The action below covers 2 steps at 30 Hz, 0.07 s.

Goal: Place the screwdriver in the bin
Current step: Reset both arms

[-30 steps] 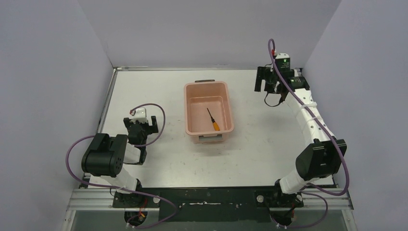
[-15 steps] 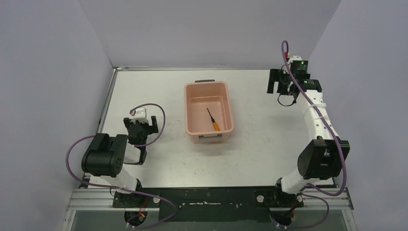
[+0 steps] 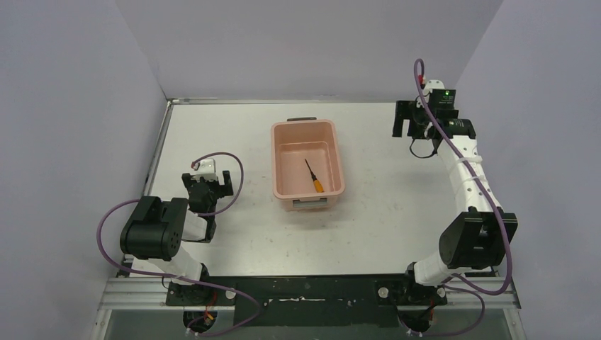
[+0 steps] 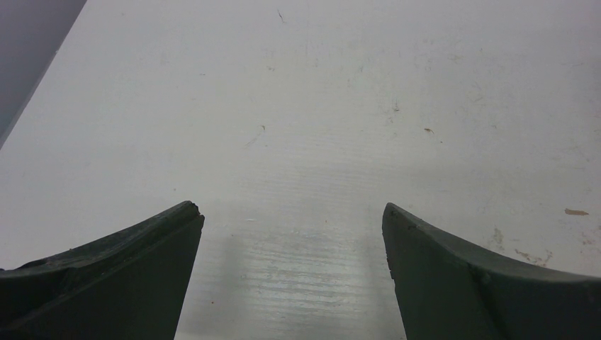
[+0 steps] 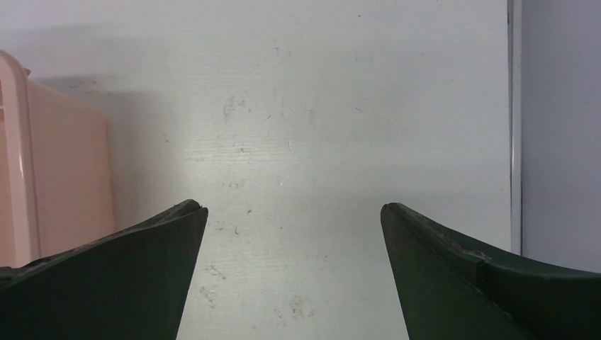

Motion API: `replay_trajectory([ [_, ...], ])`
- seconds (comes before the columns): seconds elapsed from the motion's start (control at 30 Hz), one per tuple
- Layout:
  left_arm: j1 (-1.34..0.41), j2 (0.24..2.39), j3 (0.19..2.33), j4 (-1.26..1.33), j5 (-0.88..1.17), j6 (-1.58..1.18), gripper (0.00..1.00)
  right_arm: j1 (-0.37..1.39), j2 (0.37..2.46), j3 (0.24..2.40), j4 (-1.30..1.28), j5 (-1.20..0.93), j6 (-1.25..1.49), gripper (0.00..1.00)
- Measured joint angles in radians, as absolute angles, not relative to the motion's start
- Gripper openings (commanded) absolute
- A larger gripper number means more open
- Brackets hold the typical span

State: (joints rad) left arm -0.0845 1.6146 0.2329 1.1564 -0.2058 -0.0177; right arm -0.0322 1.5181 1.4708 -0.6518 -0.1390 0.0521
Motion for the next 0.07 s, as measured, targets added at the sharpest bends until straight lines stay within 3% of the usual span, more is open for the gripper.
replay_trajectory([
  [0.07,-0.084,1.615,0.233,1.156,-0.206,-0.018,0.97,-0.032,1.518,1.471,-0.652,-0.144,0.051,1.00],
])
